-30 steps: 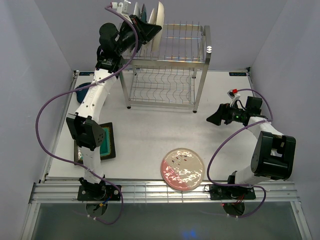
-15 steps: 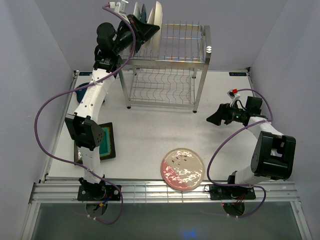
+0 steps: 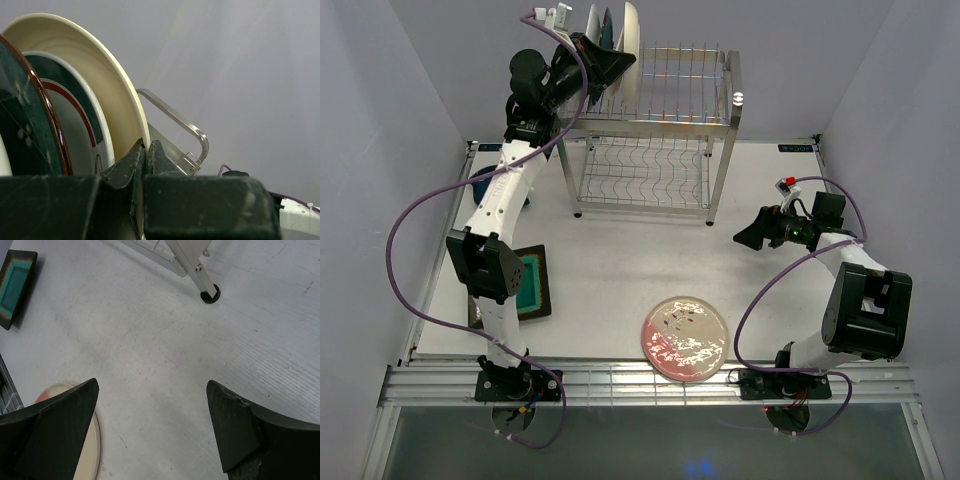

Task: Load the plates into the dish rack
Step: Insert the plate into the dish rack.

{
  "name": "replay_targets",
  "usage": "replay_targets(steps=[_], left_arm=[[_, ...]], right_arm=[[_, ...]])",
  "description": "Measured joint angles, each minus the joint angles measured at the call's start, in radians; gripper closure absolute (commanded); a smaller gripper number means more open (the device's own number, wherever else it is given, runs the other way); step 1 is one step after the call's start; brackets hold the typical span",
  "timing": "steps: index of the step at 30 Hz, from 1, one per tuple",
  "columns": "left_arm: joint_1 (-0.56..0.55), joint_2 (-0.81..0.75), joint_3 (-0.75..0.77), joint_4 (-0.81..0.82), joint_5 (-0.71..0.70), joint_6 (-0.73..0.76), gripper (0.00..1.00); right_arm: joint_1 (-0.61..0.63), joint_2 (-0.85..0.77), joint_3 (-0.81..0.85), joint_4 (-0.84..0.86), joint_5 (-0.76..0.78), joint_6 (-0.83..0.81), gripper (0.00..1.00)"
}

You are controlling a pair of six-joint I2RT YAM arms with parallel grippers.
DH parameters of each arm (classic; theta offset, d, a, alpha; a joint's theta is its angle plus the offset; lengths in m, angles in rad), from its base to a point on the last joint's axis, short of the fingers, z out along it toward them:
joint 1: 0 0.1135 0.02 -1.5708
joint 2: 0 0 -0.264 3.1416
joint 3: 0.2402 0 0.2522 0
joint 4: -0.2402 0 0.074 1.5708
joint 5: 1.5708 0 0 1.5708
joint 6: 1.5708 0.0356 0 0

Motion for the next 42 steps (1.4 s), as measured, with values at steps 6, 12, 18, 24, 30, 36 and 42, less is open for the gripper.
replay_targets(steps=[6,12,18,24,30,36,42], left_arm=[[0.000,0.014,0.024,-0.003,0.012,-0.003,1.00],[0.002,0.056,0.096,-0.024,0.048,-0.028,1.00],[0.001,0.062,0.089,0.001,0.053,-0.084,1.00],[-0.010,0.062,0.086,-0.013,0.023,-0.088,1.00],[-0.016,0.061,0.085,-0.027,0.008,-0.065,1.00],[-0.021,0.060,0.085,-0.050,-0.007,-0.041,0.90],[-0.022,0.060,0.085,-0.074,-0.035,-0.015,0.76]], right_arm=[[-0.002,0.002,0.003,-0.002,-0.002,0.000,0.06],[-0.002,0.009,0.003,-0.006,-0.003,0.000,0.06],[-0.002,0.013,0.004,-0.008,-0.003,0.000,0.06],[-0.002,0.013,0.004,-0.017,-0.003,0.000,0.06],[-0.002,0.013,0.004,-0.021,-0.003,0.000,0.06],[-0.002,0.013,0.004,-0.021,-0.004,0.000,0.06],[-0.002,0.013,0.006,-0.021,-0.005,0.000,0.06]])
